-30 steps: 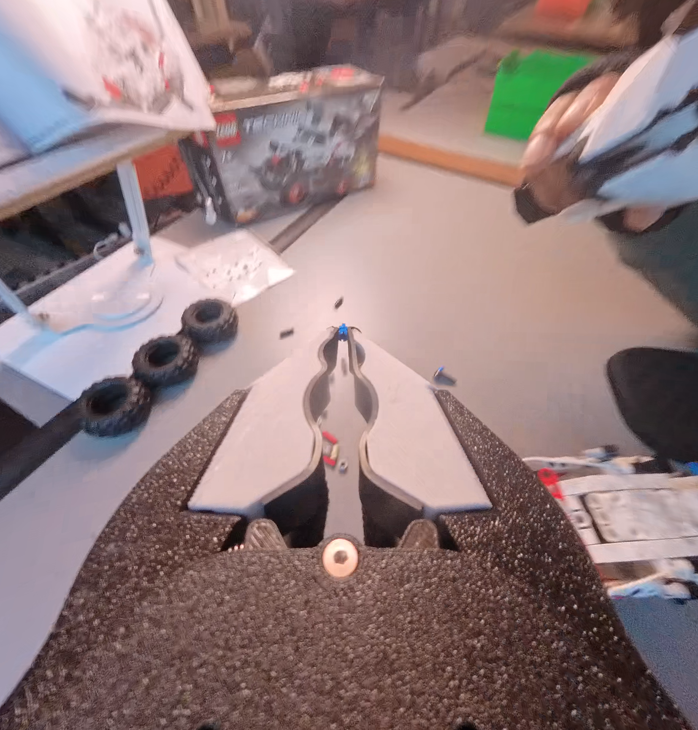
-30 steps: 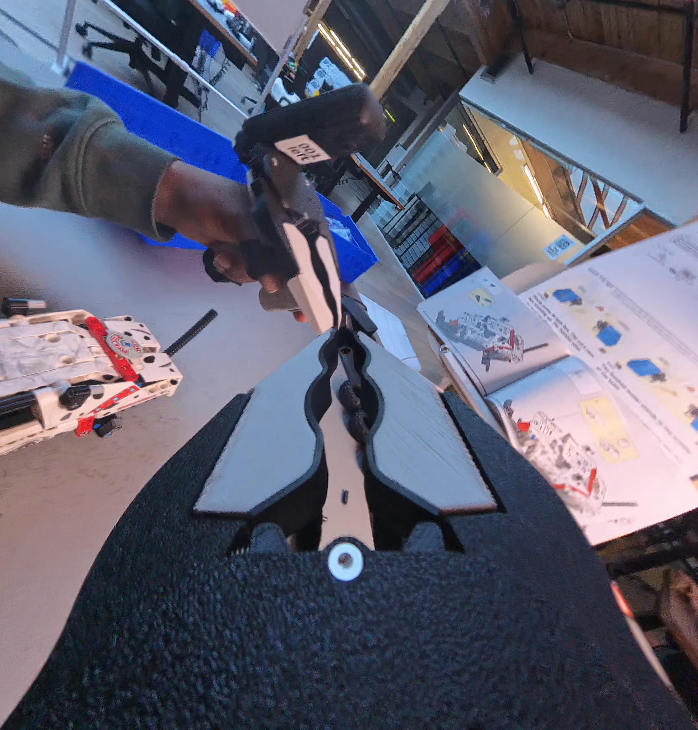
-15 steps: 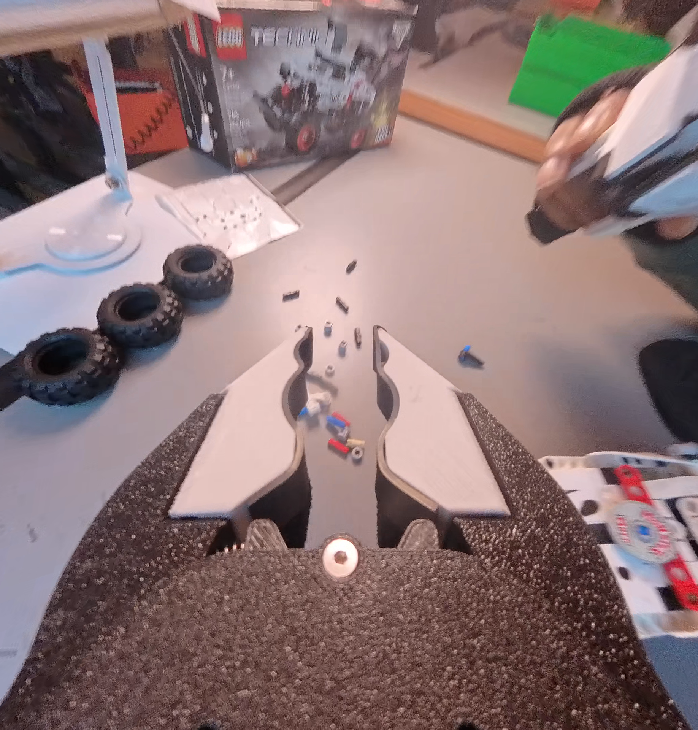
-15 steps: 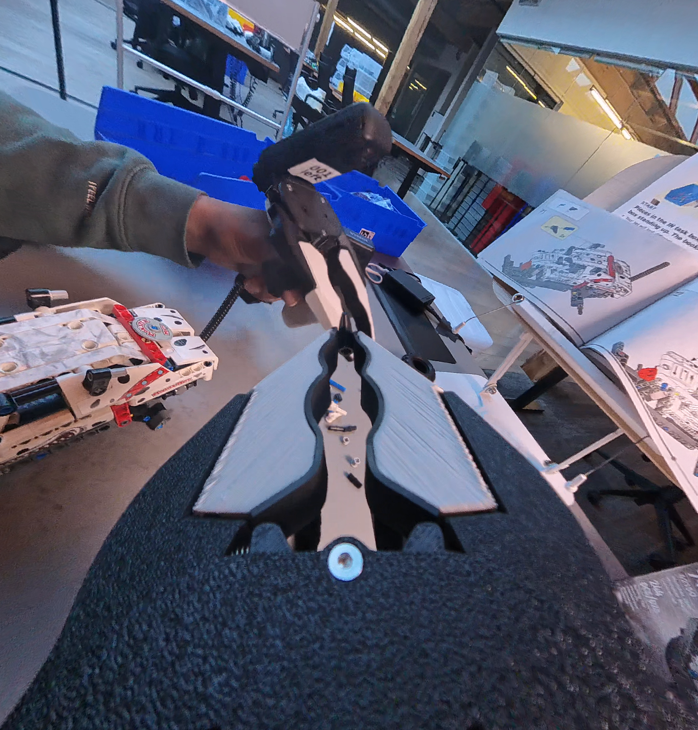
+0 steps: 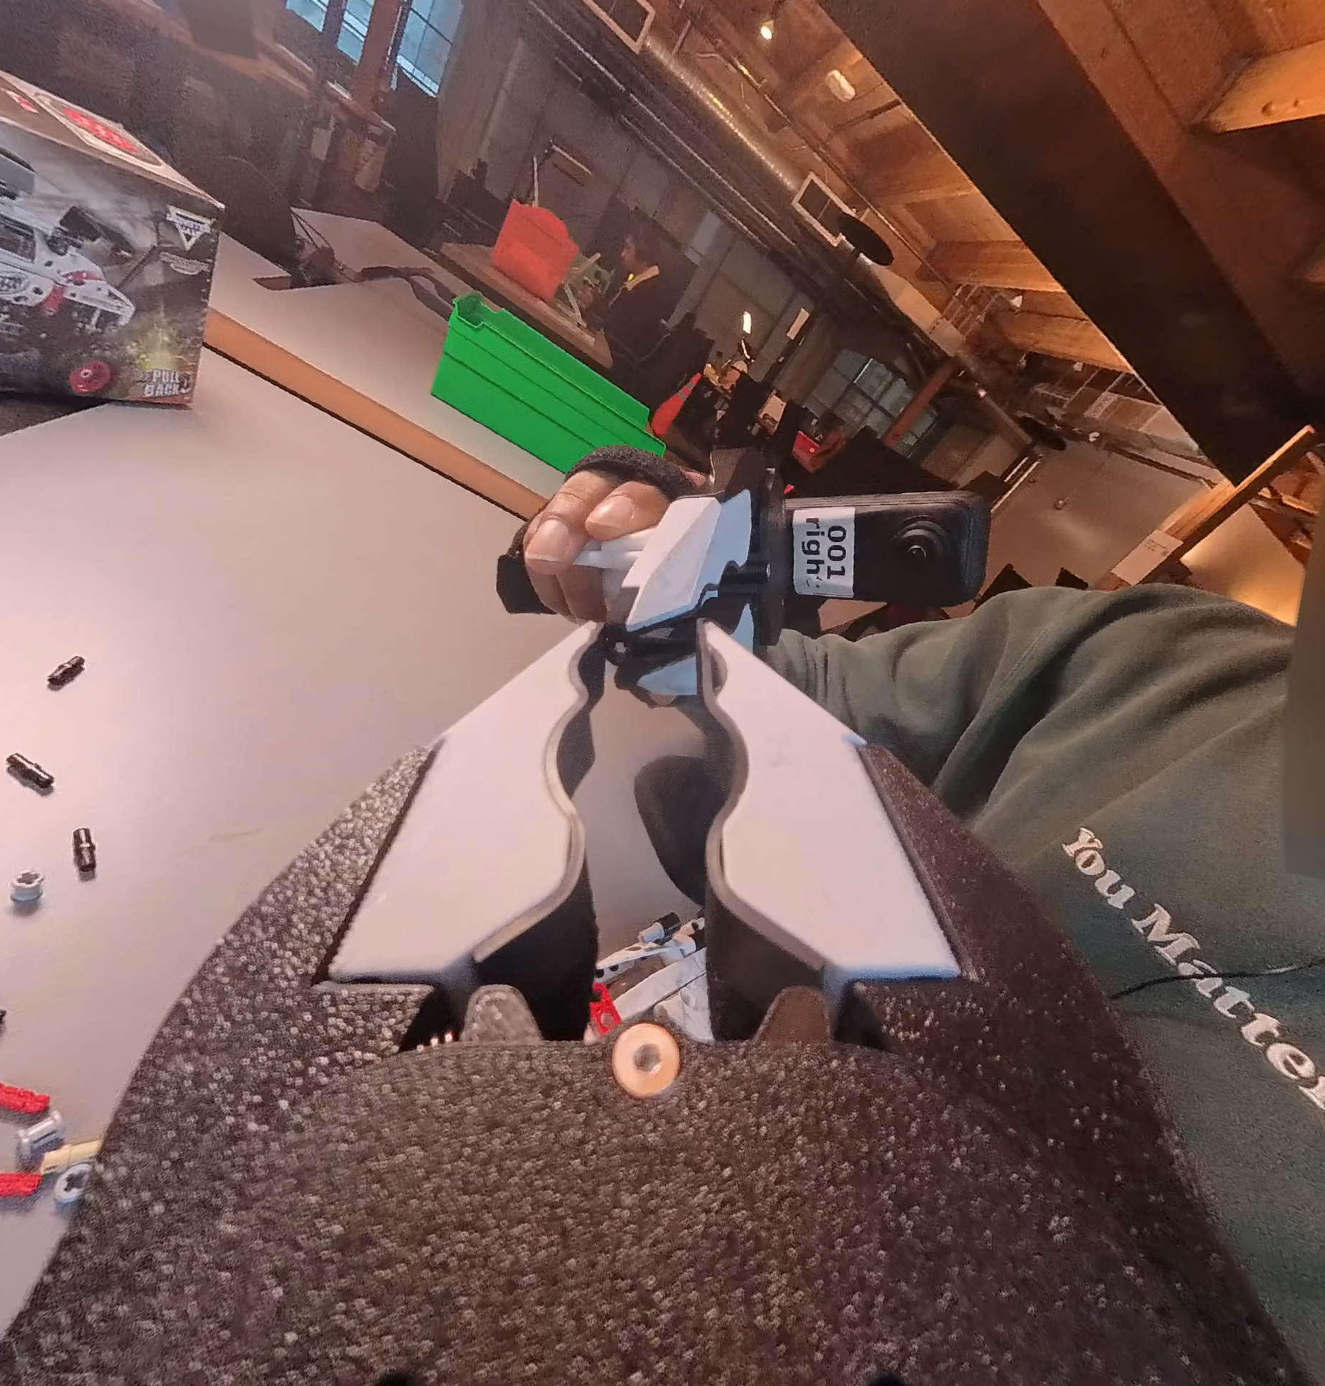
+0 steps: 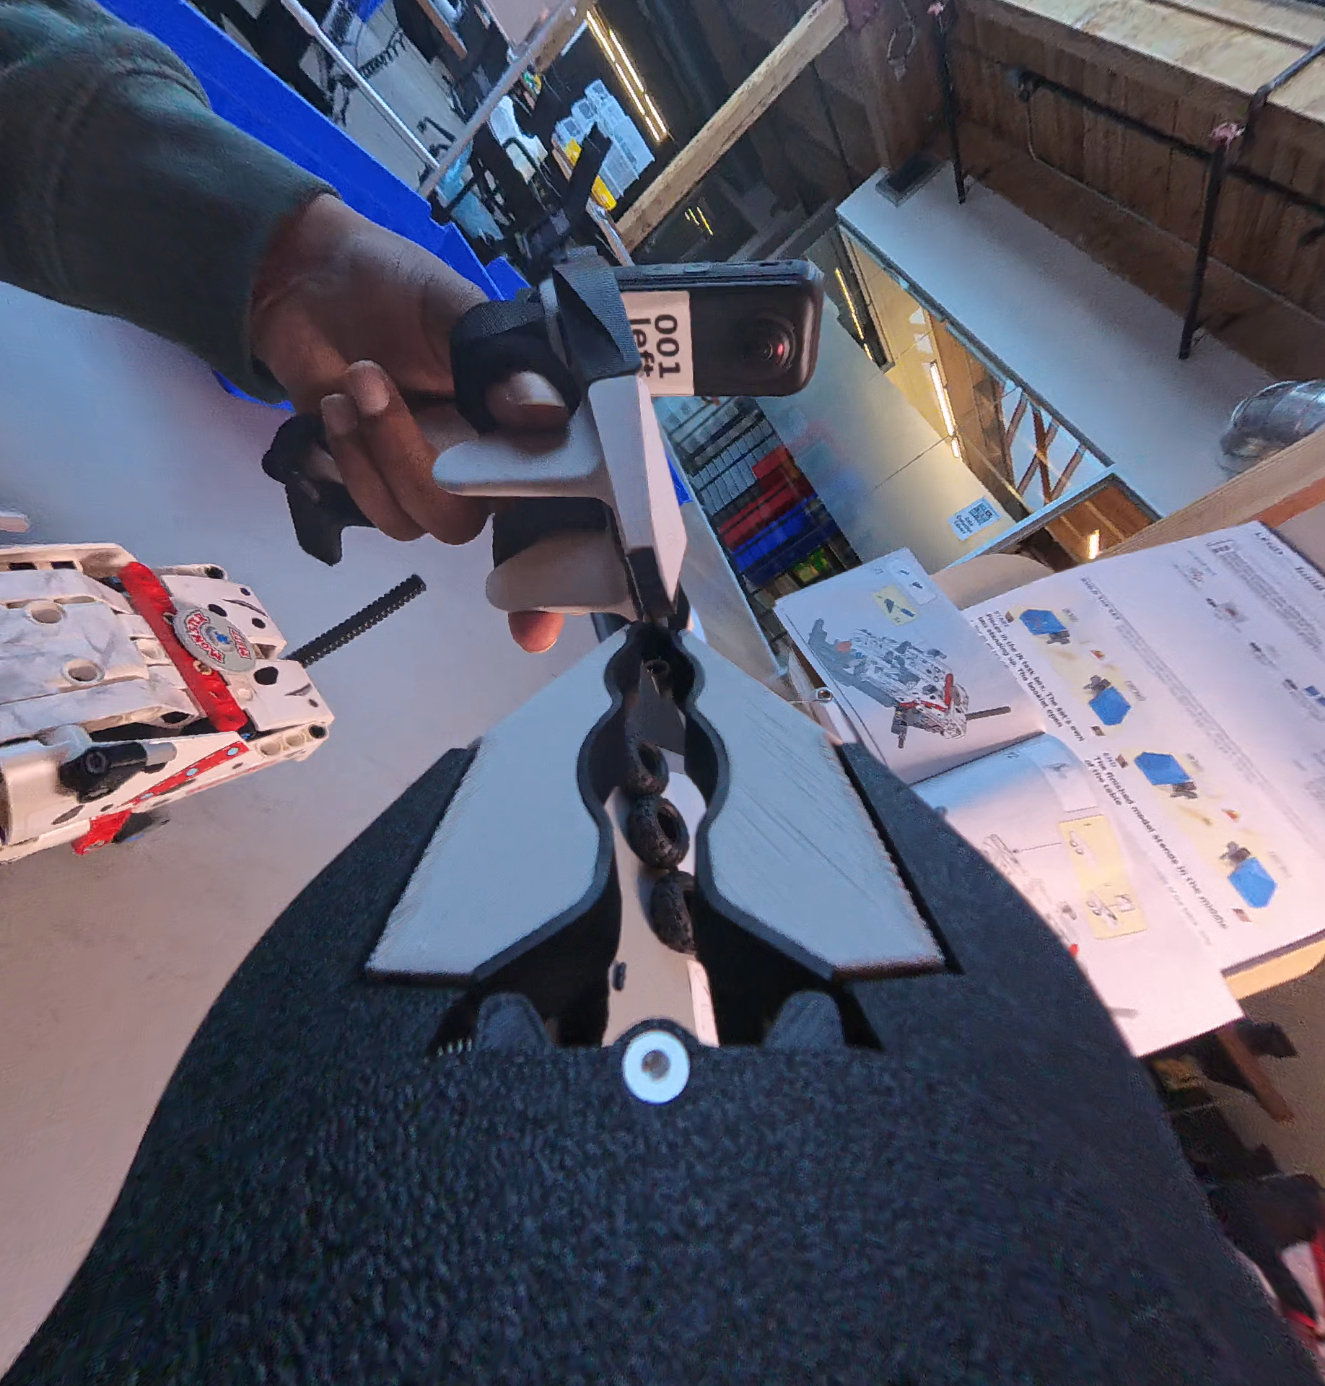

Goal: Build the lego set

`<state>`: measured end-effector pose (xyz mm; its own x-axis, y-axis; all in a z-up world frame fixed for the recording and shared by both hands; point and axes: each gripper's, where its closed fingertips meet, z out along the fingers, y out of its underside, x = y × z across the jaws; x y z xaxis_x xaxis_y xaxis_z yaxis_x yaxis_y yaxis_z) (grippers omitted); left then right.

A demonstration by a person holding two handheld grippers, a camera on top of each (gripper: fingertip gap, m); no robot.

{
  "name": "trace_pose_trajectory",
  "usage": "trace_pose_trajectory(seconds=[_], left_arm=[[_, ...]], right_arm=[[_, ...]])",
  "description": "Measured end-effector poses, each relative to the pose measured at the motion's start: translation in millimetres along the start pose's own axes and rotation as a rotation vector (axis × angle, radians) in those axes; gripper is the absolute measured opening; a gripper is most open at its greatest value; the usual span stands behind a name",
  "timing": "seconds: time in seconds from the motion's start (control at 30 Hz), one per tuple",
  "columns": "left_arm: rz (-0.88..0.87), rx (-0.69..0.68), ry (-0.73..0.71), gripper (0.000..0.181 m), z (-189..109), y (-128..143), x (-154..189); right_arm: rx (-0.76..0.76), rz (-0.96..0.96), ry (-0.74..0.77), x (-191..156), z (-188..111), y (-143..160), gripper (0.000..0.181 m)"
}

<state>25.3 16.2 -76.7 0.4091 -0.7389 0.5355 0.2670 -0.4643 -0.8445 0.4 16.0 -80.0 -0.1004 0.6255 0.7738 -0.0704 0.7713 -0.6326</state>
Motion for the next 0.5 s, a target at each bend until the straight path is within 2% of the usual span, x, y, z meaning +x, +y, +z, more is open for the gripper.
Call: trace_pose_trajectory(seconds=[0.17, 0.23, 0.33, 0.4, 0.5], left_arm=[[0.106, -0.043, -0.096, 0.021, -5, 2, -10], [0.18, -0.061, -0.315, 0.021, -25, 1, -50], [0.293, -0.221, -0.789, 0.021, -85, 22, -138], [0.263, -0.335, -0.913, 0.022, -105, 50, -174], [0.249, -0.412, -0.955, 0.022, -108, 72, -199]], right_arm=[[-0.024, -0.01, -0.004, -1, 1, 3, 0.006], [-0.112, 0.046, -0.049, 1, -2, 26, 0.018], [-0.313, 0.258, -0.264, -14, -20, 82, 0.015], [-0.453, 0.409, -0.446, -43, -38, 118, 0.017], [-0.58, 0.525, -0.596, -80, -51, 154, 0.022]])
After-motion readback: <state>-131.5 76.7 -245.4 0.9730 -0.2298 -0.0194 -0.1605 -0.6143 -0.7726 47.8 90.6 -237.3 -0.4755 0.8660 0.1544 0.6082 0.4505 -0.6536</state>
